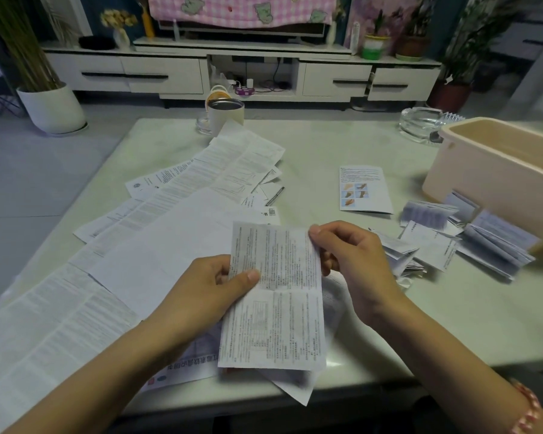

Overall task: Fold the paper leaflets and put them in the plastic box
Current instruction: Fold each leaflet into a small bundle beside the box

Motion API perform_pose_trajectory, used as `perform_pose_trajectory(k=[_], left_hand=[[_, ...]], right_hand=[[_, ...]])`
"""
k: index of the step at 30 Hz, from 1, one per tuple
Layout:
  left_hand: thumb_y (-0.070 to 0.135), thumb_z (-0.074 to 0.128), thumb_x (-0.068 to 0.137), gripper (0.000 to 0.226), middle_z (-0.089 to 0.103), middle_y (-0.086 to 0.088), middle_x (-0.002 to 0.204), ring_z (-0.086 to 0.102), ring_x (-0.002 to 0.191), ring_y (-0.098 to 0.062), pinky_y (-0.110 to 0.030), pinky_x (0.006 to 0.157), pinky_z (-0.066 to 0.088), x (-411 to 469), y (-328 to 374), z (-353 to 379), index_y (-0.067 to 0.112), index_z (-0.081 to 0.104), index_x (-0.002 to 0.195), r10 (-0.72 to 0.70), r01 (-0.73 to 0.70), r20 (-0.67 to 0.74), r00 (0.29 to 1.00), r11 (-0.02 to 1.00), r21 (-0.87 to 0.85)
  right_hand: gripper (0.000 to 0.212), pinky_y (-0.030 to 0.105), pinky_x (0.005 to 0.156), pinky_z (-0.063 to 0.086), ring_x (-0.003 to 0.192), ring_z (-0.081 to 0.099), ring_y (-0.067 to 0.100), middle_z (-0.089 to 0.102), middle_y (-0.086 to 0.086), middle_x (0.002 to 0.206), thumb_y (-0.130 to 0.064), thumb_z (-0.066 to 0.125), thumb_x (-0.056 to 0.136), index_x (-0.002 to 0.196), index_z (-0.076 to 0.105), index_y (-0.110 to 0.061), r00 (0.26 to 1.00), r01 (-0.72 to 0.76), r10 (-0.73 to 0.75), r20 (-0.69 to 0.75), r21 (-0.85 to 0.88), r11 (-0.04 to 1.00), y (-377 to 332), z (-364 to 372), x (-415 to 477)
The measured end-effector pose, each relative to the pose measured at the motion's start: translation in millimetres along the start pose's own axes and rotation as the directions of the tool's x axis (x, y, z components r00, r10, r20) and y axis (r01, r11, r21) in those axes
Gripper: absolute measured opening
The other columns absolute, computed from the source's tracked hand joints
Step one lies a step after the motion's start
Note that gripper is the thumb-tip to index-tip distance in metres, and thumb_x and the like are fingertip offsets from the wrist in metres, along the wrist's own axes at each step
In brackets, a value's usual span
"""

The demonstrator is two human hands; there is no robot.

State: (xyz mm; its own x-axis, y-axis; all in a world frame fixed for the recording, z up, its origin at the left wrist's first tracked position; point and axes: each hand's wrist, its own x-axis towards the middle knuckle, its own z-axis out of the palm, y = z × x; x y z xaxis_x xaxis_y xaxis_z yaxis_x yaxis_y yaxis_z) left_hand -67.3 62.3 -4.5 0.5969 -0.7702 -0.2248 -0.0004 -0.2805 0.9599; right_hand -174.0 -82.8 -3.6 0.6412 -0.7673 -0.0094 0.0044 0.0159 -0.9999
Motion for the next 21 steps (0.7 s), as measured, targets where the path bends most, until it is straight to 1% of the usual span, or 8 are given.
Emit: perform_pose_trajectory(k=[4,8,12,14,16,18,20,21], left_hand=[[0.017,0.057,0.089,0.012,0.075,0.002,0.079,0.072,0.071,-0.012,-0.02,0.061,0.057,0.7,2.3,3.4,0.015,0.069,0.085,-0.001,0.002,0.036,0.999,1.0,-0.006],[0.019,0.057,0.089,0.013,0.075,0.0,0.08,0.072,0.073,-0.014,-0.024,0.066,0.059,2.9,2.7,5.2,0.014,0.069,0.087,-0.03,0.031,0.047,0.998,0.999,-0.009],[0.018,0.058,0.089,0.013,0.075,-0.003,0.08,0.071,0.07,-0.014,-0.021,0.06,0.057,4.8,1.2,0.6,0.011,0.069,0.087,-0.062,0.063,0.016,0.998,0.998,-0.028],[0.018,0.058,0.088,0.014,0.075,-0.005,0.082,0.072,0.074,-0.016,-0.024,0.065,0.058,4.6,1.3,-1.3,0.01,0.069,0.09,-0.078,0.079,0.014,0.997,0.994,-0.073],[0.018,0.058,0.089,0.016,0.075,-0.006,0.084,0.072,0.077,-0.019,-0.027,0.068,0.058,4.5,1.5,-1.9,0.008,0.069,0.093,-0.079,0.079,0.008,0.997,0.993,-0.083],[0.018,0.057,0.089,0.017,0.075,-0.007,0.084,0.072,0.077,-0.02,-0.028,0.068,0.058,4.3,1.5,-1.5,0.007,0.069,0.093,-0.077,0.077,0.004,0.997,0.994,-0.075],[0.018,0.057,0.089,0.016,0.075,-0.006,0.083,0.072,0.075,-0.02,-0.028,0.066,0.058,3.7,1.7,0.1,0.008,0.069,0.093,-0.081,0.081,0.014,0.997,0.995,-0.055],[0.018,0.057,0.089,0.016,0.075,-0.006,0.082,0.072,0.074,-0.019,-0.027,0.065,0.058,3.0,1.8,0.4,0.009,0.069,0.093,-0.081,0.082,0.024,0.996,0.996,-0.039]], right_hand=[[0.025,0.017,0.04,0.032,0.041,0.036,0.007,0.046,-0.002,0.046,0.002,0.06,0.082,0.058,0.058,-0.004,0.997,-0.03,0.039,-0.072,0.119,0.992,-1.7,-3.0,3.1],[0.016,0.016,0.041,0.035,0.043,0.04,0.007,0.051,0.0,0.049,0.002,0.061,0.081,0.066,0.063,-0.002,0.991,-0.074,0.09,-0.103,0.155,0.985,0.3,-3.9,6.8],[0.01,0.015,0.044,0.041,0.046,0.05,0.009,0.061,-0.001,0.053,-0.004,0.059,0.086,0.077,0.064,-0.006,0.978,-0.089,0.127,-0.167,0.22,0.972,-5.2,-17.5,14.1],[0.012,0.017,0.047,0.044,0.051,0.053,0.011,0.064,0.001,0.059,-0.006,0.057,0.088,0.079,0.063,-0.007,0.99,-0.065,0.083,-0.113,0.15,0.987,-8.3,-20.1,11.9],[0.01,0.019,0.049,0.045,0.054,0.056,0.011,0.065,0.001,0.066,-0.012,0.056,0.09,0.082,0.062,-0.008,0.998,-0.058,0.058,-0.003,0.091,0.994,-8.4,-15.5,5.0],[0.01,0.019,0.05,0.046,0.057,0.059,0.007,0.065,-0.003,0.071,-0.019,0.059,0.088,0.093,0.06,-0.01,0.991,-0.079,0.074,0.113,0.044,0.996,-5.8,-8.8,-0.9],[0.017,0.018,0.051,0.048,0.063,0.062,0.003,0.065,-0.005,0.073,-0.02,0.062,0.085,0.099,0.061,-0.011,0.982,-0.091,0.085,0.166,0.029,0.995,-1.0,-6.4,-1.7],[0.014,0.017,0.052,0.048,0.063,0.063,0.003,0.064,-0.005,0.072,-0.018,0.062,0.085,0.096,0.061,-0.01,0.984,-0.08,0.074,0.16,0.033,0.996,-0.5,-5.6,-1.1]])
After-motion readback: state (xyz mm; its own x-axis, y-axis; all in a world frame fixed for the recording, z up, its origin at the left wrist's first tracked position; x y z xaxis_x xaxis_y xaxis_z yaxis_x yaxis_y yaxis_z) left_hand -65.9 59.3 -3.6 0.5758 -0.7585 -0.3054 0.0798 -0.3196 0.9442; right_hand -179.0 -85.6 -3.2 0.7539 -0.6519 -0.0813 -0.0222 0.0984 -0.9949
